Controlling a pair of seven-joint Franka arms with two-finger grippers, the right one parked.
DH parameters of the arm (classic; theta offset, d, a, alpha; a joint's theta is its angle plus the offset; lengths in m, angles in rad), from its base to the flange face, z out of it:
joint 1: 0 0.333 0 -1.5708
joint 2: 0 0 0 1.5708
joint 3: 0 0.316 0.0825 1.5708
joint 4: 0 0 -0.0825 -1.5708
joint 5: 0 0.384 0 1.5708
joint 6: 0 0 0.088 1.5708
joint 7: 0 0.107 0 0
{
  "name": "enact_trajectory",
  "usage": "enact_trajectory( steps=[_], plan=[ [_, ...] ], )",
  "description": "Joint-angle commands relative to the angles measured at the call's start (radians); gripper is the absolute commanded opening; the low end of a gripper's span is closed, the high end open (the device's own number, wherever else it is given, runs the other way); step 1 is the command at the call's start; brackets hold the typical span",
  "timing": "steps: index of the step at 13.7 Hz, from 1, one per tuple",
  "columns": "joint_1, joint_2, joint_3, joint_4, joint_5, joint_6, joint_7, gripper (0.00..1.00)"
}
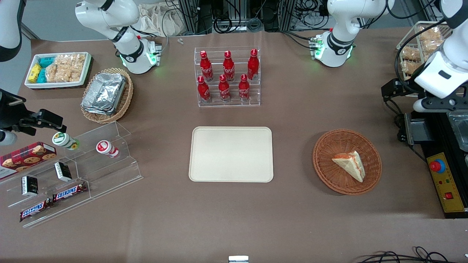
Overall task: Place sandwich from basket to tray
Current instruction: 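Move the left gripper over the wicker basket toward the sandwich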
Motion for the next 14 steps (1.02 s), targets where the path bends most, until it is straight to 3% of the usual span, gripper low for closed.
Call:
enact_trajectory(
  steps=[1, 4, 6, 11, 14],
  plan=[
    [-0.008, -0.001, 0.010, 0.027, -0.046, -0.015, 0.003, 1.00],
    [-0.004, 0.007, 0.013, 0.027, -0.063, -0.019, -0.012, 1.00],
    [0.001, 0.020, 0.014, 0.016, -0.089, -0.001, -0.276, 1.00],
    [0.001, 0.114, 0.037, -0.146, -0.067, 0.215, -0.560, 1.00],
    [0.001, 0.175, 0.062, -0.258, -0.064, 0.393, -0.594, 1.00]
  ],
)
